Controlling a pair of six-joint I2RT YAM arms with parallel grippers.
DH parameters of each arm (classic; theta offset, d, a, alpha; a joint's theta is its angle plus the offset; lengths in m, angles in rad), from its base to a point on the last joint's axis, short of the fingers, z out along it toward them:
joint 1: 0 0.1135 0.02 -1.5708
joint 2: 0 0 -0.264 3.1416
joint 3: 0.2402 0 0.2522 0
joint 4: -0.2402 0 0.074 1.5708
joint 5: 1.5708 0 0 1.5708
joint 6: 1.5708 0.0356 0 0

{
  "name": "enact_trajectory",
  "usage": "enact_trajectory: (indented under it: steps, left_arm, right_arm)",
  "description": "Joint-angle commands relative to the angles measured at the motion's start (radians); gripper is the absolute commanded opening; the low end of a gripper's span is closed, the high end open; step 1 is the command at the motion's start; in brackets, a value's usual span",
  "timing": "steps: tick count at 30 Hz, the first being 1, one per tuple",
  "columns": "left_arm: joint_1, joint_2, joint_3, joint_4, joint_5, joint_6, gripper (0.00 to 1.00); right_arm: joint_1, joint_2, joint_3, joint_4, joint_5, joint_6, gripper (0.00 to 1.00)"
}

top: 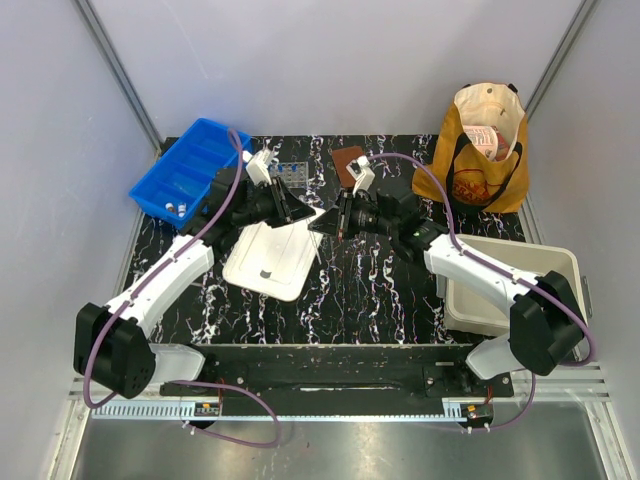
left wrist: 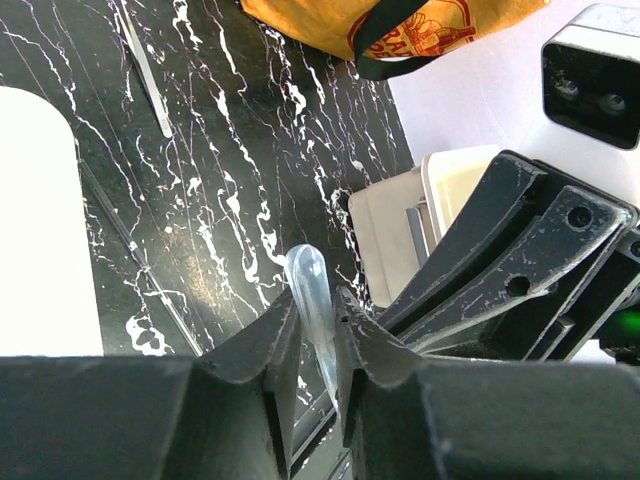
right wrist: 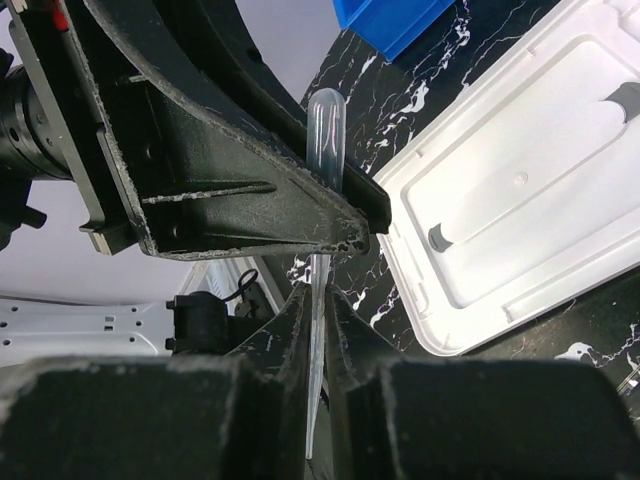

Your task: Organize the chemistry lab equipment

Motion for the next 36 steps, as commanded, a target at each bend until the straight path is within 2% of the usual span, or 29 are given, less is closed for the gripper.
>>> enact_trajectory:
  steps: [1,4,9,15,19,23,29,36]
  left_arm:
    - [-0.003,-0.013,0.013,0.028,-0.026,-0.004,0.2]
    - [-0.003,-0.019,0.038,-0.033,-0.058,0.019,0.14]
    - [-0.003,-0.044,0.085,-0.159,-0.179,0.084,0.11]
    - [0.004,-0.096,0.163,-0.284,-0.3,0.147,0.1]
    - [0.043,-0.105,0.234,-0.371,-0.354,0.185,0.1]
    - [0.11,-0.105,0.285,-0.416,-0.38,0.208,0.11]
    - [0.242,-0.061,0.348,-0.468,-0.4,0.257,0.11]
    - [0.396,0.08,0.472,-0.529,-0.484,0.306,0.12]
  right_arm:
    - [0.008,-0.032,-0.007,0.04,0.024,0.001,0.15]
    - [0.006,-0.03,-0.01,0.031,0.04,0.008,0.21]
    - [0.008,-0.035,0.028,-0.056,0.048,-0.006,0.5]
    - [0.008,-0.136,-0.026,-0.093,0.106,-0.055,0.71]
    - [0.006,-0.217,-0.038,-0.174,0.143,-0.075,0.99]
    - [0.008,-0.289,-0.072,-0.226,0.179,-0.075,1.0]
    - [0.008,-0.315,-0.081,-0.334,0.252,-0.106,1.0]
    - [0.008,-0.354,-0.112,-0.349,0.287,-0.127,1.0]
